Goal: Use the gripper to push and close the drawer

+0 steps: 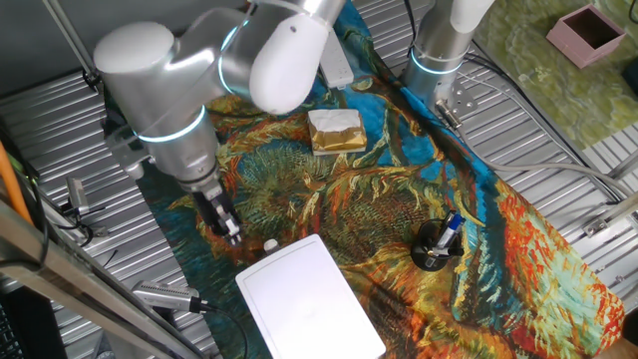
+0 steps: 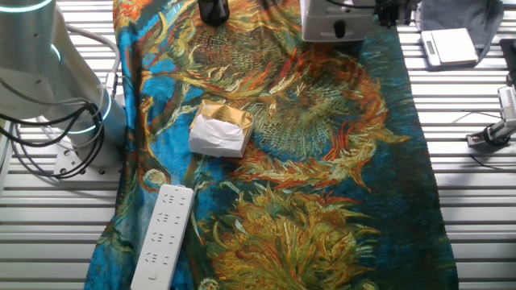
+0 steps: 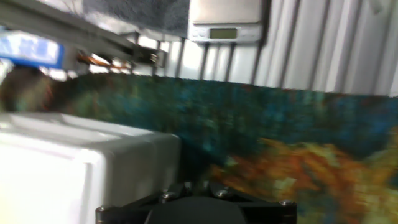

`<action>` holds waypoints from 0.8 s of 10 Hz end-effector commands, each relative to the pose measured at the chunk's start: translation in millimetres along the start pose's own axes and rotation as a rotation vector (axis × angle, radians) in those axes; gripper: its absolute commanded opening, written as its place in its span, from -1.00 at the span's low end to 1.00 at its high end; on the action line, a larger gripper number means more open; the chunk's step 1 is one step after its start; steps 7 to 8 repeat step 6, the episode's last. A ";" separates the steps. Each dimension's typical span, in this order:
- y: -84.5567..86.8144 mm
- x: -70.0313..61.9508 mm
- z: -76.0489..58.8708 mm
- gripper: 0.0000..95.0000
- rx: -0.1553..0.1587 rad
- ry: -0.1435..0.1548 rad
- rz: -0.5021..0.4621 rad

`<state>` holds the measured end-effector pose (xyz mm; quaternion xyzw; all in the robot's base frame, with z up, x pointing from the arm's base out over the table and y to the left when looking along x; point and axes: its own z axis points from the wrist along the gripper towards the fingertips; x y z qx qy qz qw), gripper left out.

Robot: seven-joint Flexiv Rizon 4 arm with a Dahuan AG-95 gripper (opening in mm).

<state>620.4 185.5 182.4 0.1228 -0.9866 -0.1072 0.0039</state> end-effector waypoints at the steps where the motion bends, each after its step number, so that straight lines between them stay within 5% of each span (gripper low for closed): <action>1: -26.6 17.7 -25.4 -1.00 0.074 0.016 0.020; 8: -35.8 27.9 -36.2 -1.00 0.083 0.027 -0.006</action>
